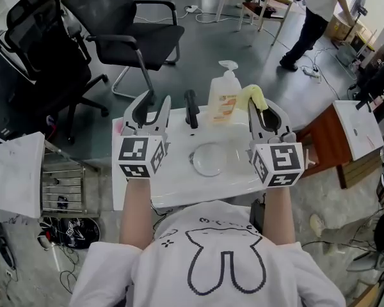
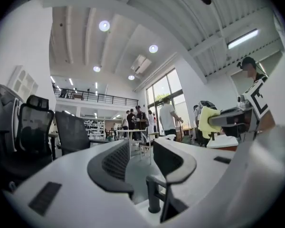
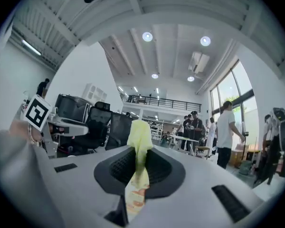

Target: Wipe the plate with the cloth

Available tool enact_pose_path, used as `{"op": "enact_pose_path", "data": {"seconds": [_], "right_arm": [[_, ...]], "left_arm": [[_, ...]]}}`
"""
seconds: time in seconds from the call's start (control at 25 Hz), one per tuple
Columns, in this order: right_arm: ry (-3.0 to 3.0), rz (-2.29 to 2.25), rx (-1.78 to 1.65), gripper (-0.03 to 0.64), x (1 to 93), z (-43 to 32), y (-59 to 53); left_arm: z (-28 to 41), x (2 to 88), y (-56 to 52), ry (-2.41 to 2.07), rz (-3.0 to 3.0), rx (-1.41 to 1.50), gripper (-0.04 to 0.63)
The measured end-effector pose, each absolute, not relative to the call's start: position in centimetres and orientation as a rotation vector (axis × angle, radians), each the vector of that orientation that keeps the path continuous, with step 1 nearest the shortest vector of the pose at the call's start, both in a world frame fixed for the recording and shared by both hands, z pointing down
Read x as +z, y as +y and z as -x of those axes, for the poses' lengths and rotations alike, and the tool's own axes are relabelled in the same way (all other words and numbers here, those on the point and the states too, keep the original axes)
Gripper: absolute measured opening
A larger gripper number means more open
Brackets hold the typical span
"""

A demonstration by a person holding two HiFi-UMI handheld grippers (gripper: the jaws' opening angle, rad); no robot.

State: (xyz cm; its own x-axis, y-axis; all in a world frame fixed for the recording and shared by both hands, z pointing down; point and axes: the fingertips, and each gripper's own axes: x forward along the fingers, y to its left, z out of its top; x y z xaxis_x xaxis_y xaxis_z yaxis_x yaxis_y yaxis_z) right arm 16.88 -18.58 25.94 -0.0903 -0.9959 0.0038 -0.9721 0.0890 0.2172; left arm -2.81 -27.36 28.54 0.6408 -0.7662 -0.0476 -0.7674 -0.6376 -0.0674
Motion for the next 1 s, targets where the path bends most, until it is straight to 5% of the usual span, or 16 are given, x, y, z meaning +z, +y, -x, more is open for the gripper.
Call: {"op": "enact_pose_path", "data": {"seconds": [0.08, 0.2, 1.0], "right_arm": [[-2.182, -2.027, -0.295, 0.048, 25.0, -17.1, -18.5], [-2.173, -2.06, -0.318, 0.048, 24.2, -17.7, -18.3], [-2.156, -2.108, -0.366, 0.048, 22.9, -18.5, -18.1]], "left_arm": [[3.3, 26.6, -27.0, 1.311, 2.692, 0.073, 0.135], [3.5, 24.8, -26.7, 1.315, 2.605, 0.114, 0.012], [3.4, 22.3, -26.3, 1.248, 2.524, 0.124, 0.009]]}}
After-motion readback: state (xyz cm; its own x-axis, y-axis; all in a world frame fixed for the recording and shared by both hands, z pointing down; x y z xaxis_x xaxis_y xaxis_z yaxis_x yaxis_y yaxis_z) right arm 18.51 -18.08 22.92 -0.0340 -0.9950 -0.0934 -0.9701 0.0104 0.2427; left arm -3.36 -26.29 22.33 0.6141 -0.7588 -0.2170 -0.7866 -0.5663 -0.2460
